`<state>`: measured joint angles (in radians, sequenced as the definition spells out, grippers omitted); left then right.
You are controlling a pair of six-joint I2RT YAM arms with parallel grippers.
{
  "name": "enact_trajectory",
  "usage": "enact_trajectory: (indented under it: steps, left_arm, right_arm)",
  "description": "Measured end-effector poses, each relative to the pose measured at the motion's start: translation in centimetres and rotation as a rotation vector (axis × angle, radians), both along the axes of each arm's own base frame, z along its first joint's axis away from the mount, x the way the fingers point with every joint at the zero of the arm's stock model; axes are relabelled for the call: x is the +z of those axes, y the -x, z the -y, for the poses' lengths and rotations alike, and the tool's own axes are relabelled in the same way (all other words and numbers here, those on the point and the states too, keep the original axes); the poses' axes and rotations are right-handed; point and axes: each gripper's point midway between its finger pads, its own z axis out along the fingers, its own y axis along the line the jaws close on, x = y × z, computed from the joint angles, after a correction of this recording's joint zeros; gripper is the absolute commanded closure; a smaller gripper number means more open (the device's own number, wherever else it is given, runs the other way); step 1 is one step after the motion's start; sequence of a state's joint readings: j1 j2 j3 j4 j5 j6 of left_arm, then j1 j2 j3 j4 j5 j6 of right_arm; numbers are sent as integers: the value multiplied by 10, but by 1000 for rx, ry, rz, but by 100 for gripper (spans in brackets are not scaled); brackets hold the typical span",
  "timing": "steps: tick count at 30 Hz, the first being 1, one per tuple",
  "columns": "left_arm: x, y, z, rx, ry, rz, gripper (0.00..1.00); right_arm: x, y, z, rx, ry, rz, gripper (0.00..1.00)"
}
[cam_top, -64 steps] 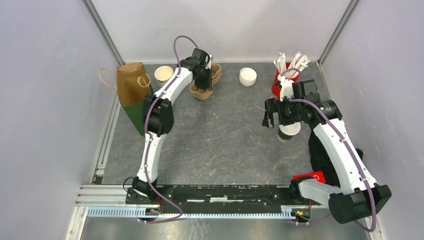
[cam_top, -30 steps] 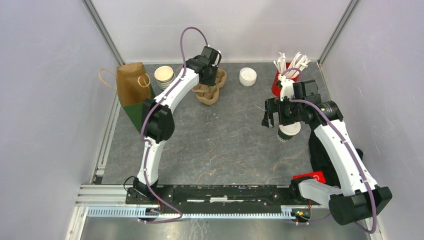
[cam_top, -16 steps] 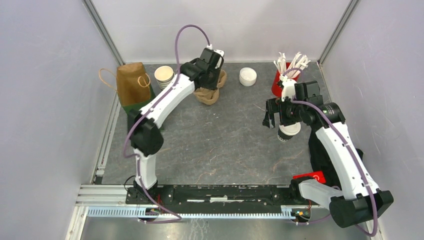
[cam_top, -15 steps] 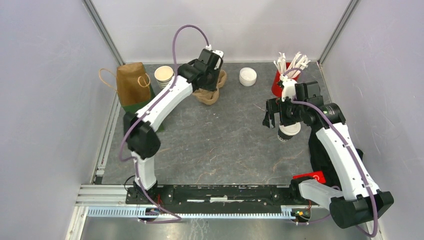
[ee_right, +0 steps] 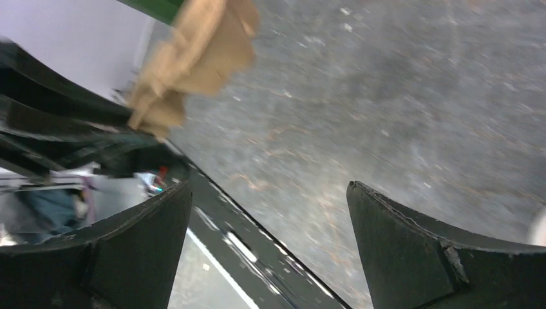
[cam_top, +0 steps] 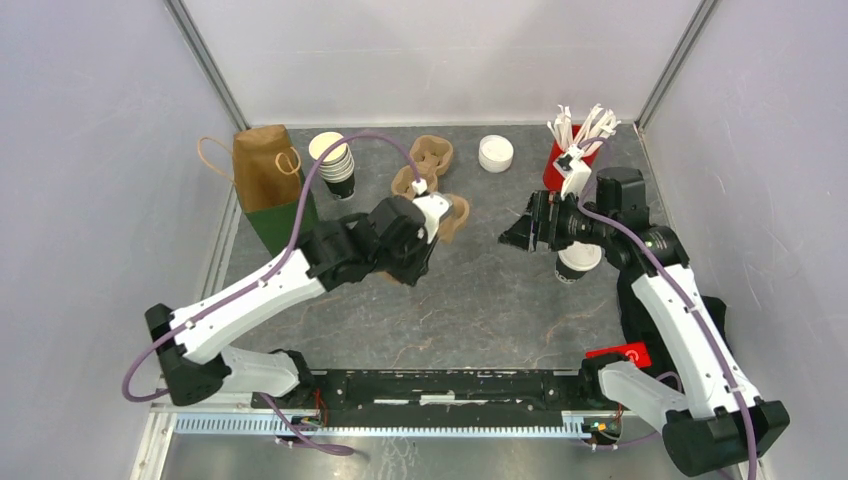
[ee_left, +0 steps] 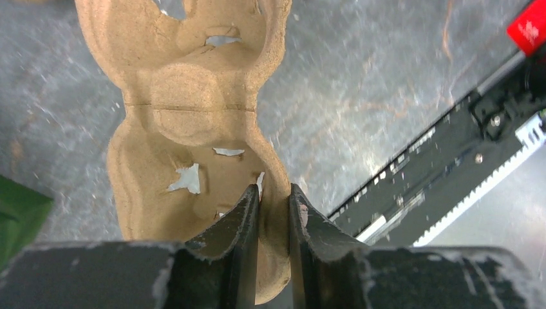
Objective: Pack the takeout coffee
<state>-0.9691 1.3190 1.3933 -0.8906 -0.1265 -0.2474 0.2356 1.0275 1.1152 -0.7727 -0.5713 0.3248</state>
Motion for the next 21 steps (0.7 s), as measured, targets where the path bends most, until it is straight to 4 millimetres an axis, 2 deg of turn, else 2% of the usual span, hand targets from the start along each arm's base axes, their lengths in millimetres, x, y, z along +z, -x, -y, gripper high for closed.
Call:
enact_trajectory:
  steps: [2, 6, 10, 18, 21]
  left_arm:
    - [-5, 17, -8, -16, -6, -11, 78]
    - [-5, 40, -21, -43, -8, -13, 78]
    - [-4, 52, -19, -72, -3, -9, 78]
    - [-15, 63, -9, -121, -43, -20, 79]
    - [-21, 63, -8, -120, -67, -19, 79]
  right_arm:
    - [17, -1, -14, 2, -124, 18, 6]
    - [30, -2, -33, -1, -321, -38, 7]
    - [25, -19, -47, -14, -415, -167, 11]
    - [1, -54, -65, 6, -414, -341, 19]
    - [-3, -53, -67, 26, -406, -353, 33]
